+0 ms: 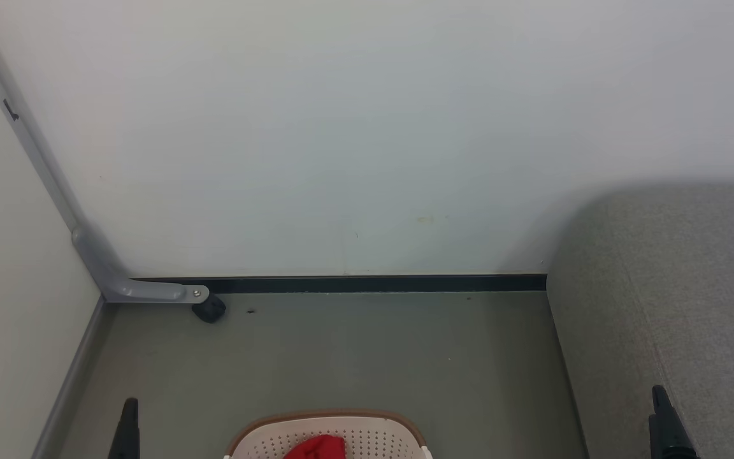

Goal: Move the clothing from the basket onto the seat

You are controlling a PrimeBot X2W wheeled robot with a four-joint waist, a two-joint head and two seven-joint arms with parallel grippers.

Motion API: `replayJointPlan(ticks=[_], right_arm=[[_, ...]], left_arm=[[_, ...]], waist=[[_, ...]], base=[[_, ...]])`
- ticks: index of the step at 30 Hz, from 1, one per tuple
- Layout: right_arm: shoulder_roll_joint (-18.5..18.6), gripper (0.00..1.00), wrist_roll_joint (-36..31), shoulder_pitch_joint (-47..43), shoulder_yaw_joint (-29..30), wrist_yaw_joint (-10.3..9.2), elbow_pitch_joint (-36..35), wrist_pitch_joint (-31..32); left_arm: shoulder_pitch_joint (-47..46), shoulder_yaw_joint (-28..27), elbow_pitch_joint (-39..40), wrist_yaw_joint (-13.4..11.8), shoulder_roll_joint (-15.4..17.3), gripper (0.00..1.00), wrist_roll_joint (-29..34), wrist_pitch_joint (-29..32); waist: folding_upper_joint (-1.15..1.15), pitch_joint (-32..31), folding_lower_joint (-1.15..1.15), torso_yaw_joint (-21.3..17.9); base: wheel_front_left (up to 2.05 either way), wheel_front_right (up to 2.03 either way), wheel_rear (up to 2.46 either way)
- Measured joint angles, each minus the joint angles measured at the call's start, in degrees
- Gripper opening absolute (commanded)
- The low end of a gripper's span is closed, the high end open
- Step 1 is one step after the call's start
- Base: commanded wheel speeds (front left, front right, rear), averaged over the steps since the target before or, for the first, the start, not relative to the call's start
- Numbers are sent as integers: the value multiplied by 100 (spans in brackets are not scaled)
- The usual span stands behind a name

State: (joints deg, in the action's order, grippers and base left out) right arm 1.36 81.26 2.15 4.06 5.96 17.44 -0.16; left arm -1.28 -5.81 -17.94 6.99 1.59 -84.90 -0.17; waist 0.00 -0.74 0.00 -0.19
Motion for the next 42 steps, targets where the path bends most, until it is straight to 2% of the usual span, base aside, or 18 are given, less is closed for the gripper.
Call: replayJointPlan(ticks=[3, 9, 19, 23, 24, 25, 35, 42], right_arm=[[2, 100, -215, 32, -52, -45, -77, -58], [5, 100, -792, 94, -160, -93, -298, -202], [18, 100, -1850, 110, -436, -124, -625, -422], [23, 100, -2203, 112, -521, -124, -667, -482], [49, 100, -2446, 112, -590, -122, -713, -535], [49, 100, -2446, 112, -590, -122, -713, -535], [278, 100, -3739, 205, -1056, -115, -749, -734], [368, 100, -4610, 220, -1322, -119, -683, -898]], left_arm=[[-1, -54, 79, -31, 0, 100, 177, -57], [-5, -109, 400, -259, 2, 100, 836, -197], [-4, 178, 1004, -700, 9, 100, 2268, -427], [1, 256, 1112, -710, 11, 100, 2669, -492], [2, 300, 1165, -758, 11, 100, 2986, -533], [2, 300, 1165, -758, 11, 100, 2986, -533], [57, 525, 1293, -938, 24, 100, 4689, -726], [66, 755, 1276, -1025, 32, 100, 5592, -876]], waist=[[0, -17, 0, 3], [0, -45, 0, 9], [0, -60, 0, 15], [0, -57, 0, 16], [0, -54, 0, 18], [0, -54, 0, 18], [0, -26, 0, 30], [0, -12, 0, 35]], base=[[0, 0, 0], [0, 0, 0], [0, 0, 0], [0, 0, 0], [0, 0, 0], [0, 0, 0], [0, 0, 0], [0, 0, 0]])
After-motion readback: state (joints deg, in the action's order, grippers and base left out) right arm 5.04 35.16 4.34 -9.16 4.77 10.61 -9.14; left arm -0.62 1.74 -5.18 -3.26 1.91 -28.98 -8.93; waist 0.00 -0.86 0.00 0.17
